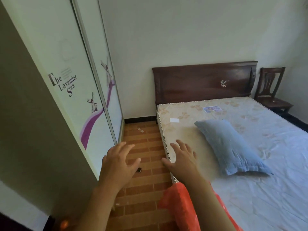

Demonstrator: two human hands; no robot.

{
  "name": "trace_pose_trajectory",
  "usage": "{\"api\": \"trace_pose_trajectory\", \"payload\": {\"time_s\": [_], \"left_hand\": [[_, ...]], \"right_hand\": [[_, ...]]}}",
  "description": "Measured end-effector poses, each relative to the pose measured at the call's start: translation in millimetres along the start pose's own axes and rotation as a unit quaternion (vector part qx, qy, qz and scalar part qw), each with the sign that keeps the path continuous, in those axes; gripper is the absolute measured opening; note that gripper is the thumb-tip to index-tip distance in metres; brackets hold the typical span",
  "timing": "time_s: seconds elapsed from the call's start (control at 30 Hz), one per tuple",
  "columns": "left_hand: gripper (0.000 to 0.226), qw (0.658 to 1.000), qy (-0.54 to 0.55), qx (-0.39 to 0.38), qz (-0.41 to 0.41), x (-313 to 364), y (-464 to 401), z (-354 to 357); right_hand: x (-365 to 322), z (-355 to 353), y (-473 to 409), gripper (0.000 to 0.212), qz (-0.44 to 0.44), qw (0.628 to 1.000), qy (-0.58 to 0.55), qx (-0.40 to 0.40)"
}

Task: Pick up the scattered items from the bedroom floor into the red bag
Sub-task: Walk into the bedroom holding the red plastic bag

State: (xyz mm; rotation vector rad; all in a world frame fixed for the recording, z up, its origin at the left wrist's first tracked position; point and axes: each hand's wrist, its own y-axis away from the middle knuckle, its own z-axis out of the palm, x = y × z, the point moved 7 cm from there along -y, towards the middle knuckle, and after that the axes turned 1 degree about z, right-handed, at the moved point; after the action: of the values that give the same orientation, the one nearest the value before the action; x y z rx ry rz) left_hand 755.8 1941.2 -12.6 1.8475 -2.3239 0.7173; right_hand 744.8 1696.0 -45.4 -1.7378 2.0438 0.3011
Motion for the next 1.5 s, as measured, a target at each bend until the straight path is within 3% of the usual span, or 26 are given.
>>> {"api": "trace_pose_trajectory", "payload": {"time_s": [0.13,0.4,0.63,0.93,1.23,1.5], "left_hand": [[0.069,1.000,-0.005,-0.015,-0.013,13.7,-15.4,10.9],[0.074,1.000,0.027,0.008,-0.004,47.7,-64.4,6.4],[0.059,0.994,0.075,-0.006,0.082,89.4,-123.9,41.7],[0.066,0.960,0.141,-0.137,0.201,103.2,-193.6,126.0],[0.073,0.899,0.193,-0.239,0.312,93.4,-216.6,163.1],[0.070,0.865,0.245,-0.273,0.341,91.7,-206.2,158.0]], "right_hand": [[10.1,1.3,-23.7,0.078,-0.011,0.999,-0.003,-0.030],[21.1,-30.2,-63.8,0.078,-0.029,0.999,-0.020,0.013],[73.0,-47.9,-86.4,0.072,0.054,0.997,-0.039,0.040],[137.4,-17.6,-80.5,0.075,0.248,0.964,-0.013,0.092],[103.8,34.3,-35.3,0.075,0.387,0.913,0.021,0.127],[82.1,27.9,13.0,0.075,0.451,0.879,0.032,0.152]]}}
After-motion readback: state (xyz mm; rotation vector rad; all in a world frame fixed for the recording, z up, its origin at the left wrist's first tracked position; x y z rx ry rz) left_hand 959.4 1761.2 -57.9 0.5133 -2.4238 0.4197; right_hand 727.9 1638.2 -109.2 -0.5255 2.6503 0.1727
